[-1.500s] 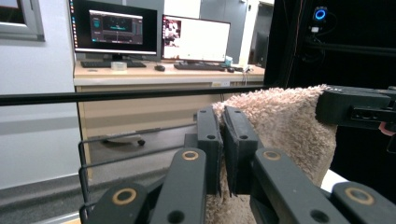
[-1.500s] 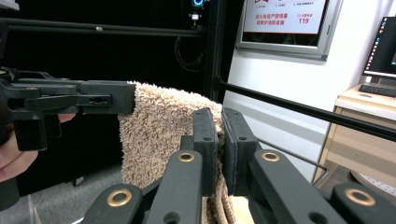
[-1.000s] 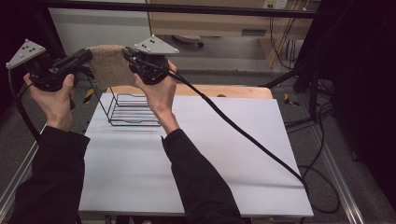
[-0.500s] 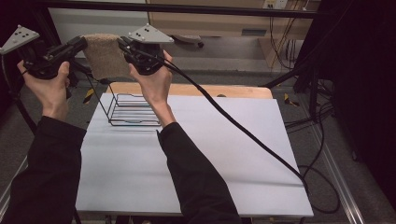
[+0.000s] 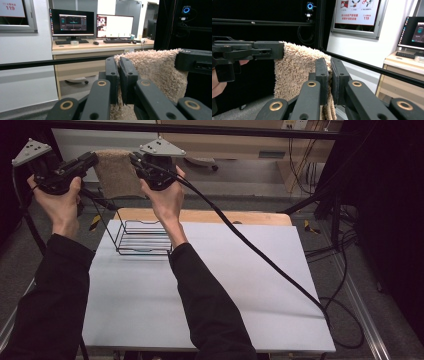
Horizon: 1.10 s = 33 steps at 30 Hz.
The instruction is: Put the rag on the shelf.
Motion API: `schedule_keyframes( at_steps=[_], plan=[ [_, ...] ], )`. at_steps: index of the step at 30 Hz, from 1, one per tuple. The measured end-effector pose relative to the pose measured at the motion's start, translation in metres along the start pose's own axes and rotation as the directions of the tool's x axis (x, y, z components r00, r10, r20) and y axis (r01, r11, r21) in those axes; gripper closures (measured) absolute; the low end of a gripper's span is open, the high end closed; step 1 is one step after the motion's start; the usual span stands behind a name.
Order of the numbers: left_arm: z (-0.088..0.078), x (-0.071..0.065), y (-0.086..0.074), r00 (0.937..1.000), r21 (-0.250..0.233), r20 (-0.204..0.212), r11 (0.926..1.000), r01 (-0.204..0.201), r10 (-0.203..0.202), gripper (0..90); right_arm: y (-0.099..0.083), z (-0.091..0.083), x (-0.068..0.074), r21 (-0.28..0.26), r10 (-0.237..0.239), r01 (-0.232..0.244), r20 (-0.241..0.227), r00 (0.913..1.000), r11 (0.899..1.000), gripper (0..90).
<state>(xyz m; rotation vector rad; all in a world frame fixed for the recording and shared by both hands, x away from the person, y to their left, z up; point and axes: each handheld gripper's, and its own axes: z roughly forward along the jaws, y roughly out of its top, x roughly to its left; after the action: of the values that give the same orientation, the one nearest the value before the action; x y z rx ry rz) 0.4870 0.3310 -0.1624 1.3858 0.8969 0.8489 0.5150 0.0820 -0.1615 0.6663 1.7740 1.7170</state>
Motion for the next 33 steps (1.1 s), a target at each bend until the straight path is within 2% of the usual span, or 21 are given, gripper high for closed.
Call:
schedule_keyframes(
  at_steps=[9,15,22,28,33],
  plan=[
    [0.017,0.006,-0.007,0.9999,0.027,-0.015,0.9996,-0.006,0.006,85.4,-0.007,0.011,-0.010,0.025,0.000,-0.001,0.009,1.0000,1.000,85.3],
    [0.021,0.009,-0.014,0.9998,0.039,-0.017,0.9992,-0.011,0.012,85.3,-0.014,0.017,-0.014,0.049,0.008,-0.008,0.005,1.0000,0.999,85.3],
    [0.019,0.014,-0.028,0.9999,0.059,-0.009,0.9982,-0.010,0.011,85.3,-0.023,0.020,-0.013,0.086,-0.004,0.005,-0.010,0.9999,0.996,85.3],
    [0.014,0.013,-0.042,0.9998,0.076,0.011,0.9969,-0.020,0.019,85.3,-0.035,0.018,-0.013,0.118,0.008,-0.005,-0.021,0.9997,0.993,85.2],
    [0.008,0.014,-0.055,0.9997,0.086,0.025,0.9963,-0.009,0.007,85.3,-0.045,0.016,-0.011,0.134,0.012,-0.007,-0.036,0.9993,0.991,85.1]
  ],
)
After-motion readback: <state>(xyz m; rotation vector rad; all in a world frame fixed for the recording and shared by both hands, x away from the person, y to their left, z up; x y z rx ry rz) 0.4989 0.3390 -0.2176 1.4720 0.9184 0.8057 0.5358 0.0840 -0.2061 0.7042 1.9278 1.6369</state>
